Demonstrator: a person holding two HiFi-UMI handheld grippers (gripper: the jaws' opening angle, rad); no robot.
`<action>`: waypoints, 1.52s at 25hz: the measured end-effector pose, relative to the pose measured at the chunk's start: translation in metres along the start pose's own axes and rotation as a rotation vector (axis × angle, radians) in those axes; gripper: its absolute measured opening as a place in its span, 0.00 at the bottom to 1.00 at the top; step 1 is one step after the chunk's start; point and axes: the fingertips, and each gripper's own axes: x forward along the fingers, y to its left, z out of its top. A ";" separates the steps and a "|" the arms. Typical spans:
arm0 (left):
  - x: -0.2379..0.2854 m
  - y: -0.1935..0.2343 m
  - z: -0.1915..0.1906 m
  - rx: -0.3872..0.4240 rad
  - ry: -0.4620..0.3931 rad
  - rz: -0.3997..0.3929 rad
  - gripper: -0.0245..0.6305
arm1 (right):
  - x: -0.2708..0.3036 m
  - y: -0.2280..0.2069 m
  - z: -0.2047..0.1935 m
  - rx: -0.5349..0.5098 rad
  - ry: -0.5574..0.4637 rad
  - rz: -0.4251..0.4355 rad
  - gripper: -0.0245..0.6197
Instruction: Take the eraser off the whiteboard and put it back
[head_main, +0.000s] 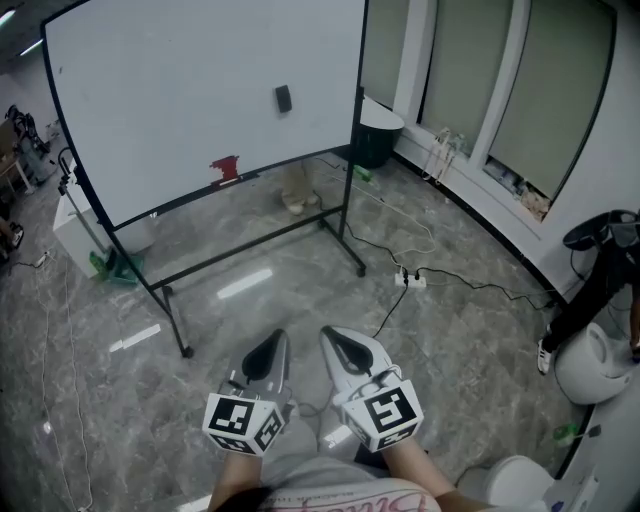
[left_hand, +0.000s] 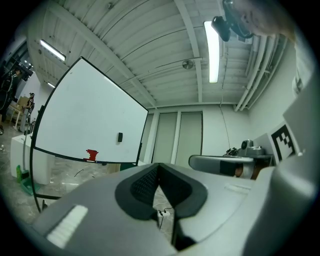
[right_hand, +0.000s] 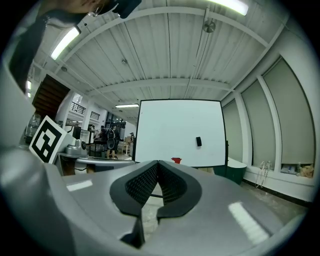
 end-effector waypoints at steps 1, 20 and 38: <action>0.008 0.007 0.001 -0.001 0.000 -0.002 0.04 | 0.009 -0.005 -0.002 0.004 0.008 0.001 0.04; 0.127 0.133 0.027 0.011 0.012 -0.066 0.04 | 0.172 -0.066 0.017 0.009 -0.006 -0.039 0.04; 0.241 0.216 0.035 0.000 0.021 -0.017 0.04 | 0.293 -0.153 0.015 0.017 0.012 -0.059 0.04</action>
